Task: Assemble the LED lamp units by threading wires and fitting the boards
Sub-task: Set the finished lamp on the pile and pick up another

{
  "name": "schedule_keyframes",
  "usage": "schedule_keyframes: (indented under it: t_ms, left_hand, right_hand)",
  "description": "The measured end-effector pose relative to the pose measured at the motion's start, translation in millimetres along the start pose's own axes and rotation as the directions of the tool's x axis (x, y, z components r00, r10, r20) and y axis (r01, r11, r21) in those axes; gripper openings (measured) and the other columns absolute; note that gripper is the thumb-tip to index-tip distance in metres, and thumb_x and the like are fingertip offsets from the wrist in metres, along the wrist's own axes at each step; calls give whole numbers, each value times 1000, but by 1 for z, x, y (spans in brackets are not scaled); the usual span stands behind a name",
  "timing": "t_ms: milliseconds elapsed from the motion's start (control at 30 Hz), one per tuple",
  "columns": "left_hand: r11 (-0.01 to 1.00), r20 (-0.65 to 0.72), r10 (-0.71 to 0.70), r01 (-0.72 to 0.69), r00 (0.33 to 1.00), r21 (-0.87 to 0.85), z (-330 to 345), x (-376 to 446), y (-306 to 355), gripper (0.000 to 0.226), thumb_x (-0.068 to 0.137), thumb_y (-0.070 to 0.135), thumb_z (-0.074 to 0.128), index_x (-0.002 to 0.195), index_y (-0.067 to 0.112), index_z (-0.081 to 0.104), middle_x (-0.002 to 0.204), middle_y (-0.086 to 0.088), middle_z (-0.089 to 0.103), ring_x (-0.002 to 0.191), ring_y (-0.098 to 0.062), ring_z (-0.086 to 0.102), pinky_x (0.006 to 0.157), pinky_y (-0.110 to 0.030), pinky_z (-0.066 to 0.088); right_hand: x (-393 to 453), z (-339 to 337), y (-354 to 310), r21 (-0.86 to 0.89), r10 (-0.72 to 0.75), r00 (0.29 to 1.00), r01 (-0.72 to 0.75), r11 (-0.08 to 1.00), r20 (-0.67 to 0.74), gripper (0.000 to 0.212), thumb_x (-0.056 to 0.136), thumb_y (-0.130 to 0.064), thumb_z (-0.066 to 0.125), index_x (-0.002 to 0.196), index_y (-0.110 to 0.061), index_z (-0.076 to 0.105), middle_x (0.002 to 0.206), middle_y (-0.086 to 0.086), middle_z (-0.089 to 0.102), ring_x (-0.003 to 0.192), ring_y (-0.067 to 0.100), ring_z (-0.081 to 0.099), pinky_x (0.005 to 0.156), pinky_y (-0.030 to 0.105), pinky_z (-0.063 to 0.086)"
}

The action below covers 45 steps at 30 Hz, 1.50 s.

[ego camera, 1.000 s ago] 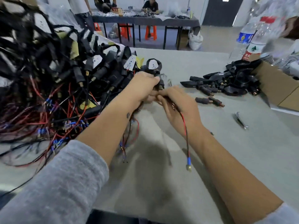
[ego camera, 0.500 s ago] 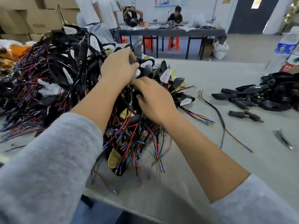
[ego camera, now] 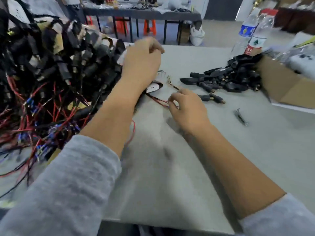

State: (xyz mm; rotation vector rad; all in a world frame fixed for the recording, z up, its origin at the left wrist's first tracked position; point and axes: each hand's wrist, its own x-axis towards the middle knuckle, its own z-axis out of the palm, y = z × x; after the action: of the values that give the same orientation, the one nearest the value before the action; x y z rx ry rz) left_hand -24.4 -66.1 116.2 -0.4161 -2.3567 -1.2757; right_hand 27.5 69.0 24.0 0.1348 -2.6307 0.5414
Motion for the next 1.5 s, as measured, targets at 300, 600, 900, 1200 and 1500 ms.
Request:
schedule_keyframes:
  t_ms: [300,600,900,1200,1500]
  left_hand:
    - [935,288,-189,262,939,-239,112,-58,-13,42,72,-7,44,68,30,62,75,14,66,68,-3,60,66,-23,46]
    - [873,171,-264,310,949,-376,117,-59,-32,46,80,-7,33,91,23,66,92,13,68,45,-4,50,50,-20,43]
    - [775,264,-273,374,925,-509,112,-60,-20,39,83,-6,33,82,21,62,94,2,67,64,-10,64,59,-21,50]
    - [811,462,-79,327,883,-486,111,-69,-14,9,97,21,55,103,25,59,88,-1,70,70,-10,62,63,-20,49]
    - [908,438,-70,239,896,-343,116,-62,-26,22,101,11,44,102,13,66,64,0,54,56,-14,46,58,-23,41]
  right_hand:
    - [-2,-1,45,-264,274,960,-251,931,57,31,87,-27,48,111,-12,62,111,15,60,105,38,53,76,38,37]
    - [2,2,53,-102,420,907,-417,903,11,22,94,-25,45,106,-9,52,97,11,64,87,30,56,60,34,28]
    - [10,-11,55,985,630,759,-163,-61,165,9,101,-8,46,105,-12,53,67,2,63,59,13,51,52,18,41]
    - [5,-15,57,982,536,823,-155,-110,190,11,101,-12,48,93,-19,50,95,-2,72,75,14,60,63,23,47]
    - [5,-19,63,992,713,701,-98,84,9,16,99,-11,54,85,-17,46,79,2,70,54,6,59,60,21,40]
